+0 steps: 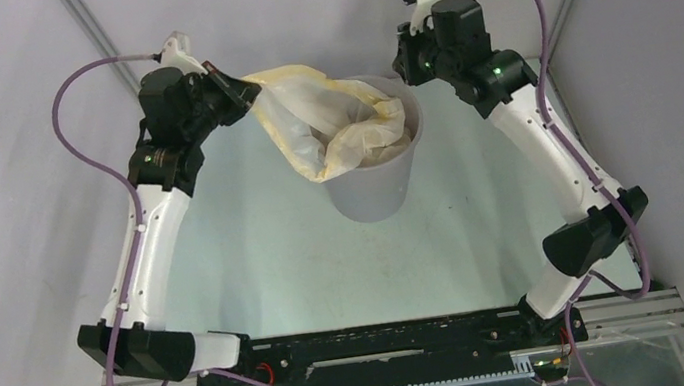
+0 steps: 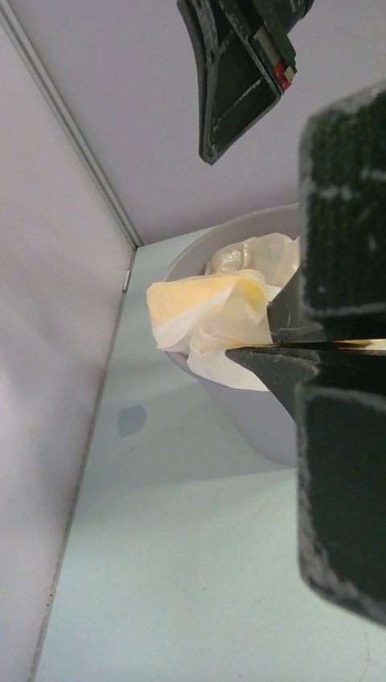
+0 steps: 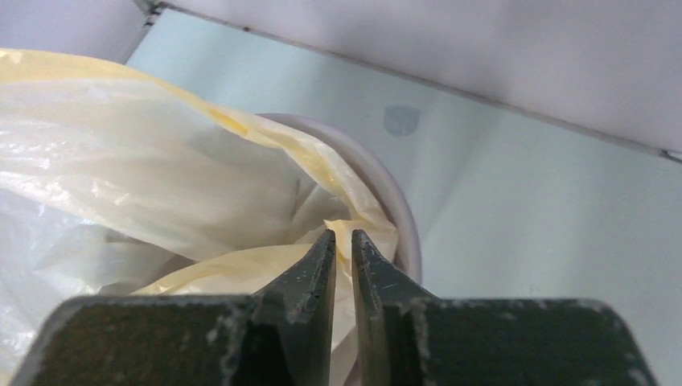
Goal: Put the trash bags into the trash bin
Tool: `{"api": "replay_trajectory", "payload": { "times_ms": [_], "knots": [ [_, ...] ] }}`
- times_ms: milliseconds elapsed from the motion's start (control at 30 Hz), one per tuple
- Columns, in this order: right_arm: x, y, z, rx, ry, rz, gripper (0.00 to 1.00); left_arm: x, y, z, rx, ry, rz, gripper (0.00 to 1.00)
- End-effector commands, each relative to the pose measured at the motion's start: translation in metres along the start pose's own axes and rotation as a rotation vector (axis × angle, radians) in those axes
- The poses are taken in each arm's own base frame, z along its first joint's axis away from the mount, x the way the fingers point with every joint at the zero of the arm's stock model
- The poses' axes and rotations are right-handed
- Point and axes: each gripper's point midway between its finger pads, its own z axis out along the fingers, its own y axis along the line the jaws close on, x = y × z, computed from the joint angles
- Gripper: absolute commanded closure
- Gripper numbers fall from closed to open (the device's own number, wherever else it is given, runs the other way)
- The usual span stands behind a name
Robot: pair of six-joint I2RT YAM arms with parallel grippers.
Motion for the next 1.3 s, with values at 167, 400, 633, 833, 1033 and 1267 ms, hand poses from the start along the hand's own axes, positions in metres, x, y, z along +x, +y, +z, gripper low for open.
{"api": "replay_trajectory", "payload": {
  "times_ms": [167, 400, 633, 833, 1033, 1267],
  "knots": [
    [0.001, 0.061, 0.033, -0.309, -0.019, -0.067, 0.71, -0.027, -0.022, -0.043, 0.061, -0.121, 0.046, 0.99],
    [0.014, 0.075, 0.067, -0.304, 0.026, -0.118, 0.6, -0.022, -0.022, -0.049, 0.073, -0.119, 0.043, 0.99],
    [0.023, 0.073, 0.09, -0.212, 0.021, -0.211, 0.42, -0.023, -0.019, -0.051, 0.06, -0.126, 0.056, 0.99],
    [0.024, 0.069, 0.105, -0.153, 0.003, -0.26, 0.42, -0.023, -0.019, -0.053, 0.057, -0.131, 0.061, 0.99],
    [0.027, 0.067, 0.115, -0.134, 0.0, -0.271, 0.49, -0.025, -0.017, -0.053, 0.049, -0.136, 0.063, 0.98],
    [0.02, 0.068, 0.114, -0.123, -0.014, -0.264, 0.98, -0.027, -0.014, -0.055, 0.038, -0.143, 0.067, 0.98]
  ]
}}
